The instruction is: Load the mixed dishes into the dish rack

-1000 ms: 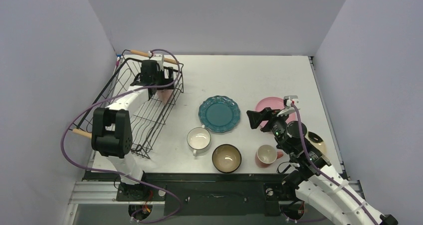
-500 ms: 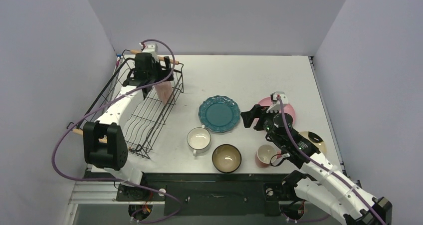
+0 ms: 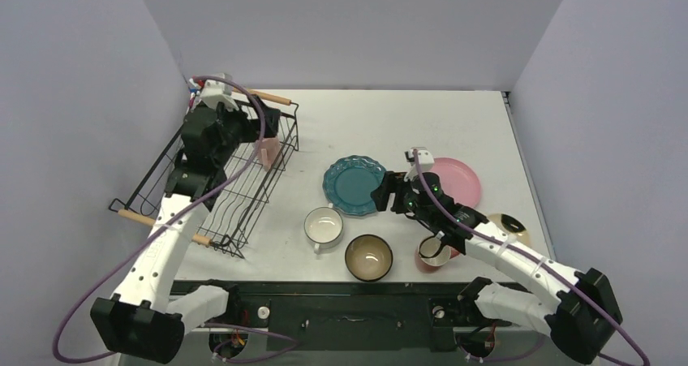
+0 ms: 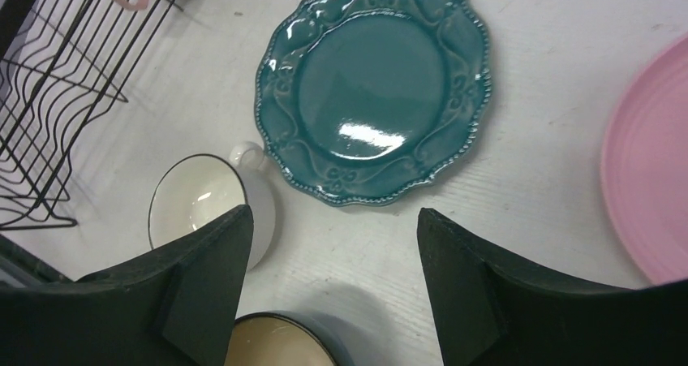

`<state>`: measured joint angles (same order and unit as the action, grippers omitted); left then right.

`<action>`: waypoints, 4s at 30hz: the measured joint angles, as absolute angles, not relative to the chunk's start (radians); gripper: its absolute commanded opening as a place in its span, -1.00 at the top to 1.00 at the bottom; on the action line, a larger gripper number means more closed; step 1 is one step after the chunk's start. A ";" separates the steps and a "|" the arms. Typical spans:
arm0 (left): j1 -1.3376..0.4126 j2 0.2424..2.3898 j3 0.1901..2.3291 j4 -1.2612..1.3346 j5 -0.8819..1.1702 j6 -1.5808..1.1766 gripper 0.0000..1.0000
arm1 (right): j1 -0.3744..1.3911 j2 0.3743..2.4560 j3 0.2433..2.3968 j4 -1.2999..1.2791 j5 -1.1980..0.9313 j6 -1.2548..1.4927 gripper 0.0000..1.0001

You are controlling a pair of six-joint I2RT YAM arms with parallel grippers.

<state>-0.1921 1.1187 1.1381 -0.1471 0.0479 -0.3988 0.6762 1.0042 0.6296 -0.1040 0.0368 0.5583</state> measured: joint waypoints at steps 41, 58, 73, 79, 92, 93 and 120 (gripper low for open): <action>-0.627 0.903 0.908 -0.073 -0.400 -0.042 -0.93 | 0.875 1.520 0.921 -0.129 0.025 0.730 -0.08; -0.627 0.892 0.899 -0.070 -0.461 -0.045 -0.93 | 1.052 1.705 1.088 -0.325 0.291 0.713 0.30; -0.625 0.892 0.898 -0.070 -0.464 -0.052 -0.93 | 1.134 1.792 1.145 -0.427 0.440 0.770 0.51; -0.617 0.892 0.898 -0.070 -0.464 -0.062 -0.93 | 1.133 1.814 1.147 -0.409 0.446 0.781 0.55; -0.607 0.875 0.897 -0.070 -0.445 -0.080 -0.93 | 1.133 1.859 1.147 -0.341 0.450 0.776 1.00; -0.607 0.875 0.897 -0.070 -0.441 -0.085 -0.93 | 1.133 1.861 1.147 -0.339 0.455 0.781 1.00; -0.465 0.852 1.262 -0.557 0.155 -0.550 -0.93 | 1.058 1.800 1.127 -0.193 0.226 0.701 1.00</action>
